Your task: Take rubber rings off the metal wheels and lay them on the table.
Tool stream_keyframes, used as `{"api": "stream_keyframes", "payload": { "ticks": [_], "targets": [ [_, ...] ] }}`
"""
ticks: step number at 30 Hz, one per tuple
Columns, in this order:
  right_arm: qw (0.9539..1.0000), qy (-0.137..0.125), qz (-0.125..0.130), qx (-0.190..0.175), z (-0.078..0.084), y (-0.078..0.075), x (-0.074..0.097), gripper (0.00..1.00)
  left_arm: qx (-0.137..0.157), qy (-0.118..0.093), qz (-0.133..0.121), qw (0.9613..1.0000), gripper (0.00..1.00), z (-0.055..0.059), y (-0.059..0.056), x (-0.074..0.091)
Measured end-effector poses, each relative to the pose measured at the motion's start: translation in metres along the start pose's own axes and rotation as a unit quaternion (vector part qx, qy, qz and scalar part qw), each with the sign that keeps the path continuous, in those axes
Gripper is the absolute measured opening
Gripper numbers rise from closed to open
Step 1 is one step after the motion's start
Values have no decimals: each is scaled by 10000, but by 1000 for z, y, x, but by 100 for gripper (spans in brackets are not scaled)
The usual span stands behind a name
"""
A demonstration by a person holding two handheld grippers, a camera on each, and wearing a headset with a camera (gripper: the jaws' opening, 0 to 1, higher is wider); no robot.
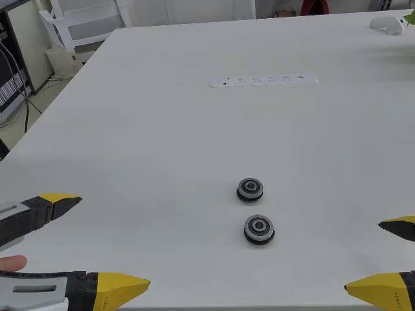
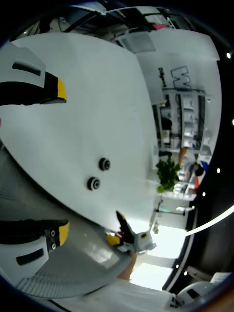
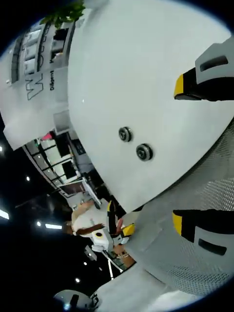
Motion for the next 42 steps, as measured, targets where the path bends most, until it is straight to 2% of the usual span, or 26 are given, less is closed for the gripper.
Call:
{"api": "stream_keyframes", "payload": {
  "ticks": [18,34,42],
  "targets": [
    [9997,223,-42,94,2,-1,0,86,10,66,15,10000,100,2,1,-4],
    [9999,103,8,62,-3,-6,0,83,-75,17,98,9999,99,-3,3,-9],
    [9997,183,-60,117,-2,-7,-5,81,-123,-51,140,9998,99,-10,2,-14]
  ]
}}
Point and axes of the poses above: the centre of the closed fingertips' face, and the gripper's own axes: x roughly backward along the fingers, y roughly to its left, z roughly out of its underside, the point moved 10 cm from there along x, roughly backward along the fingers, and after that the axes turned 4 degrees about -y, right-handed, at the moved point
